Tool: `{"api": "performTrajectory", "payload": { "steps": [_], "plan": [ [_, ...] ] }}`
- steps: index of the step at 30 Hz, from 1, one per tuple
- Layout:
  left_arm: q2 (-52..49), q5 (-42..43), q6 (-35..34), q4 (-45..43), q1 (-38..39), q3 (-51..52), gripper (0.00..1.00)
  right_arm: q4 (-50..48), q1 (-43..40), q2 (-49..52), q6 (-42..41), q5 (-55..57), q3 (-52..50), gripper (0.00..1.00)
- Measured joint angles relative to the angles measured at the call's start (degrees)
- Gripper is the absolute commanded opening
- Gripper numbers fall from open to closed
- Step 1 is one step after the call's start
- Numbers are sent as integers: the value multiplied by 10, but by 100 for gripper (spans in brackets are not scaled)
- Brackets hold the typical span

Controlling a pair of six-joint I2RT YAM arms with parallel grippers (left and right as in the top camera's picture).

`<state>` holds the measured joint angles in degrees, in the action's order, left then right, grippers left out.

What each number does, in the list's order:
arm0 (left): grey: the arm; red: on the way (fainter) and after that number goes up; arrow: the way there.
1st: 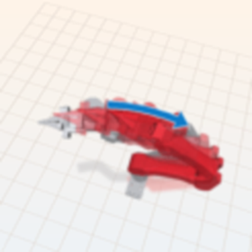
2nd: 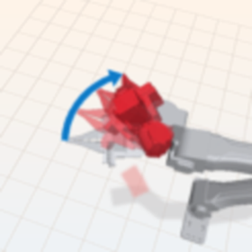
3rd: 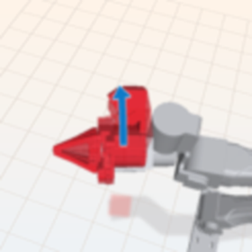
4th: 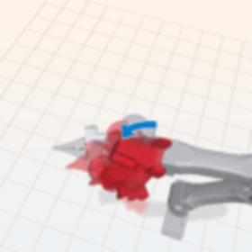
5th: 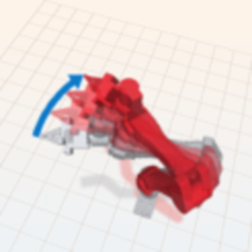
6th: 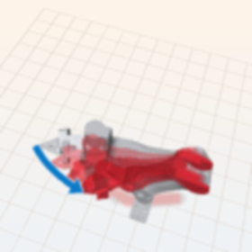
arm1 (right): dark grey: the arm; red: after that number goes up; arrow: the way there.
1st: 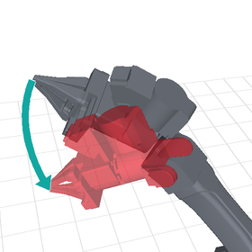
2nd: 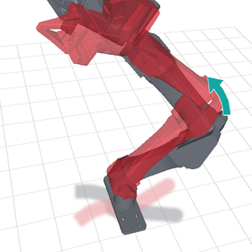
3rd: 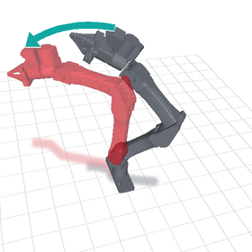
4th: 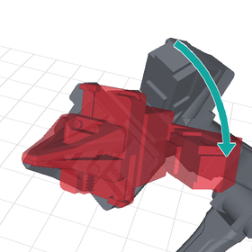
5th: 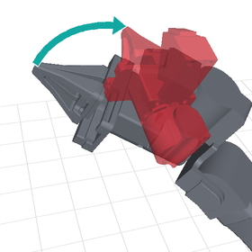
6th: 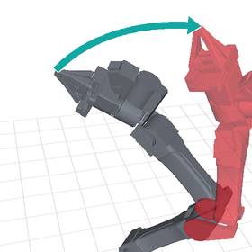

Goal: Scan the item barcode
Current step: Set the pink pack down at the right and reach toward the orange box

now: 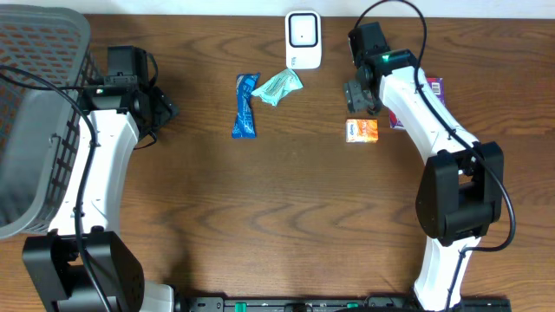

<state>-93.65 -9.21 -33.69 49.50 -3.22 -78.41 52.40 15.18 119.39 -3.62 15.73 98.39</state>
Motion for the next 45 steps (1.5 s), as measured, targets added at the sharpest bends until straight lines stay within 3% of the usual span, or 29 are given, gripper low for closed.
{"api": "performTrajectory", "payload": {
  "steps": [6, 12, 16, 23, 29, 30, 31, 35, 38, 41, 45],
  "plan": [
    [0, 0, 0, 0, 0, 0, 98, -14, -4, 0, 1, -60, -55, 83],
    [0, 0, 0, 0, 0, 0, 98, -46, -7, 0, 22, -80, -72, 78],
    [0, 0, 0, 0, 0, 0, 98, -38, -17, 0, 36, -104, -72, 88],
    [0, 0, 0, 0, 0, 0, 98, 37, -29, 0, 43, -159, -79, 92],
    [0, 0, 0, 0, 0, 0, 98, 65, -29, 0, 43, -175, -80, 89],
    [0, 0, 0, 0, 0, 0, 98, 65, -29, 0, 43, -175, -80, 91],
    [0, 0, 0, 0, 0, 0, 98, 65, -29, 0, 43, -176, -80, 99],
    [0, 0, 0, 0, 0, 0, 98, 65, -29, 0, 27, -178, -82, 99],
    [0, 0, 0, 0, 0, 0, 98, 65, -29, 0, 6, -179, -86, 91],
    [0, 0, 0, 0, 0, 0, 98, 64, -29, 0, -16, -180, -96, 74],
    [0, 0, 0, 0, 0, 0, 98, 44, -29, 0, -38, -182, -118, 63]
  ]
}}
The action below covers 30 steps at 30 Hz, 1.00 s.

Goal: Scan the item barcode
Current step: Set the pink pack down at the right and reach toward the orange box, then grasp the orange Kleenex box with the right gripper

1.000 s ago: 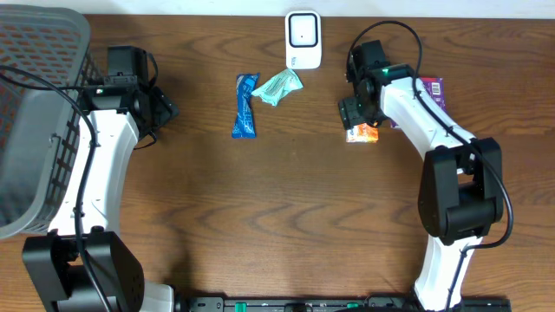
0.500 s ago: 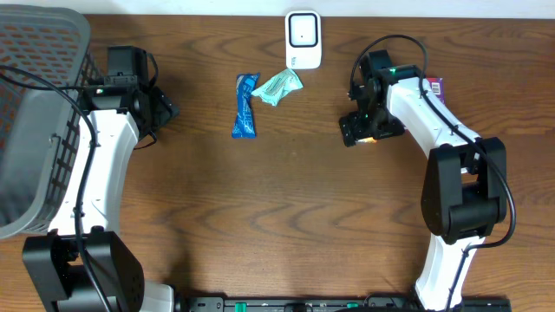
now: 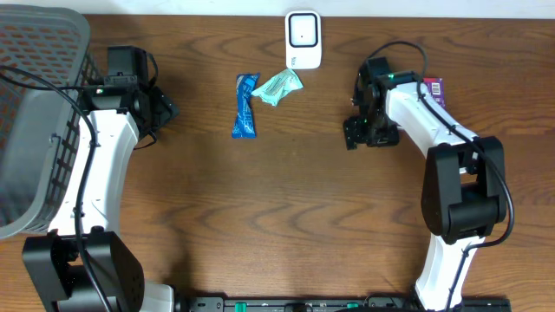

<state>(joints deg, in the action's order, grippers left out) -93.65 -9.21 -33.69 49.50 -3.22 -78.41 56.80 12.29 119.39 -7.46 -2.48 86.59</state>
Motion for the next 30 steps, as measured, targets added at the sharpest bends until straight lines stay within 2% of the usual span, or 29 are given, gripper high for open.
{"api": "performTrajectory", "payload": {
  "steps": [2, 4, 9, 13, 21, 30],
  "plan": [
    [0, 0, 0, 0, 0, 0, 98, -14, 0, 0, -9, -4, -11, 54],
    [0, 0, 0, 0, 0, 0, 98, -27, 0, 0, -16, -11, -19, 53],
    [0, 0, 0, 0, 0, 0, 98, -79, 1, 0, -49, -27, -28, 53],
    [0, 0, 0, 0, 0, 0, 98, -150, 5, 0, -106, -33, -28, 57],
    [0, 0, 0, 0, 0, 0, 98, -265, 17, 0, -187, -36, -29, 58],
    [0, 0, 0, 0, 0, 0, 98, -246, 12, 0, -193, -40, 8, 62]
  ]
}}
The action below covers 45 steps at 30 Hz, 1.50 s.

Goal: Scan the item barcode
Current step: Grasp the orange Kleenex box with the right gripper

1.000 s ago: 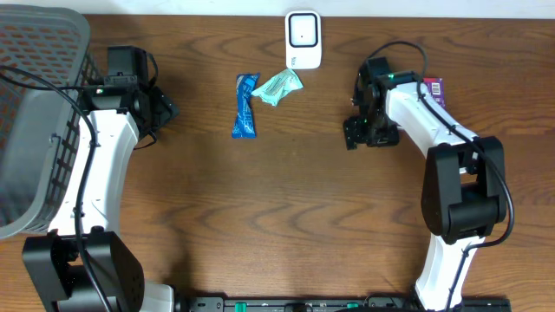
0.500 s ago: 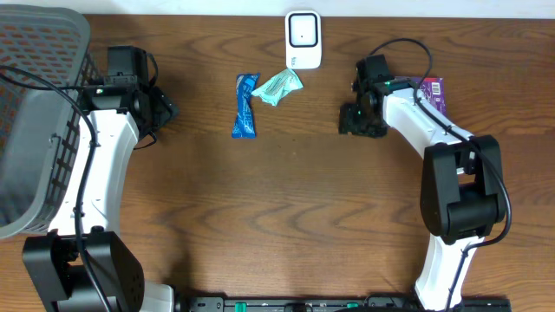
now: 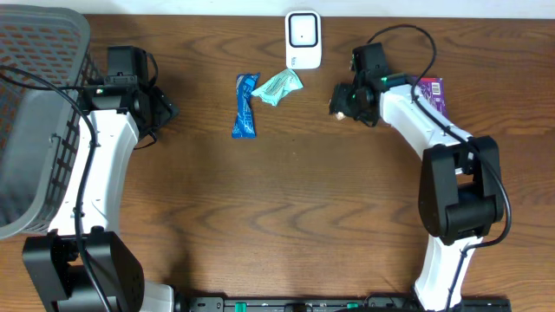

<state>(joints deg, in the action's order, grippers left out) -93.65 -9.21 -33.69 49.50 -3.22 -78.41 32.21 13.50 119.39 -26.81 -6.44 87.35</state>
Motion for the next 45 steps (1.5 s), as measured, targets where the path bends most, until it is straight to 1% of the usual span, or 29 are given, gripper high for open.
{"api": "performTrajectory", "payload": {
  "steps": [3, 7, 10, 12, 14, 15, 17, 18, 19, 21, 22, 27, 31, 36, 40, 45],
  "plan": [
    [0, 0, 0, 0, 0, 0, 98, -21, -10, 0, 14, 0, 9, 63],
    [0, 0, 0, 0, 0, 0, 98, -55, -21, 0, 74, 16, 10, 63],
    [0, 0, 0, 0, 0, 0, 98, -80, -23, 0, 126, 31, 10, 58],
    [0, 0, 0, 0, 0, 0, 98, -94, -23, 0, 146, 35, 10, 54],
    [0, 0, 0, 0, 0, 0, 98, -105, -23, 0, 158, 37, 10, 44],
    [0, 0, 0, 0, 0, 0, 98, -111, -23, 2, 159, 38, 10, 42],
    [0, 0, 0, 0, 0, 0, 98, -129, -23, 7, 160, 38, 10, 31],
    [0, 0, 0, 0, 0, 0, 98, -140, -23, 12, 160, 38, 10, 23],
    [0, 0, 0, 0, 0, 0, 98, -150, -23, 21, 156, 39, 11, 11],
    [0, 0, 0, 0, 0, 0, 98, -158, -23, 35, 158, 39, 11, 3],
    [0, 0, 0, 0, 0, 0, 98, -162, -23, 41, 160, 39, 11, 1],
    [0, 0, 0, 0, 0, 0, 98, -165, -23, 74, 165, 39, 11, 1],
    [0, 0, 0, 0, 0, 0, 98, -136, -23, 74, 179, 46, 11, 1],
    [0, 0, 0, 0, 0, 0, 98, -57, -23, 66, 186, 63, 13, 2],
    [0, 0, 0, 0, 0, 0, 98, 28, -23, 39, 188, 64, 13, 3],
    [0, 0, 0, 0, 0, 0, 98, 106, -21, -4, 188, 30, 12, 11]
  ]
}}
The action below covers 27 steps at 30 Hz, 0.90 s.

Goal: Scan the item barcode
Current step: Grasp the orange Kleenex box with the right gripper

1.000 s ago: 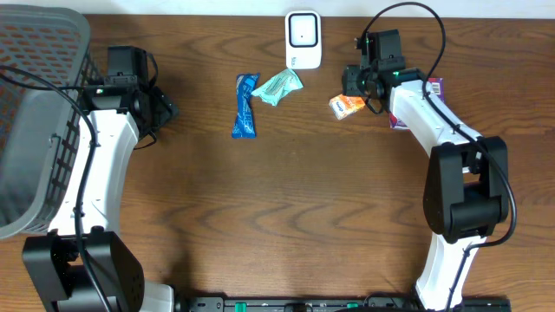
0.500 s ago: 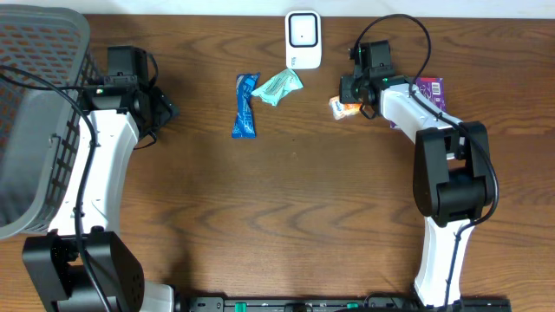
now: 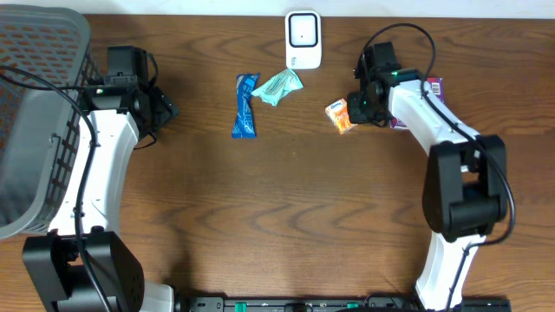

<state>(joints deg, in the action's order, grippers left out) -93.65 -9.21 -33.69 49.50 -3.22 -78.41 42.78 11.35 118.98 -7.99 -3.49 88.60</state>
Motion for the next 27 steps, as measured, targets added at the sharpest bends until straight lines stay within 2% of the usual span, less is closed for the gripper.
{"api": "performTrajectory", "payload": {
  "steps": [5, 11, 16, 20, 24, 25, 27],
  "plan": [
    [0, 0, 0, 0, 0, 0, 98, -3, 0, -24, 0, -33, 0, 16],
    [0, 0, 0, 0, 0, 0, 98, -61, -4, -24, 0, -37, 1, 33],
    [0, 0, 0, 0, 0, 0, 98, -79, -9, -14, 2, -39, 1, 35],
    [0, 0, 0, 0, 0, 0, 98, -81, -9, 18, 6, -52, 1, 43],
    [0, 0, 0, 0, 0, 0, 98, -80, -9, 49, 10, -71, 2, 41],
    [0, 0, 0, 0, 0, 0, 98, -78, -10, 49, 10, -73, 3, 36],
    [0, 0, 0, 0, 0, 0, 98, -74, -9, 49, 11, -78, 5, 20]
  ]
}}
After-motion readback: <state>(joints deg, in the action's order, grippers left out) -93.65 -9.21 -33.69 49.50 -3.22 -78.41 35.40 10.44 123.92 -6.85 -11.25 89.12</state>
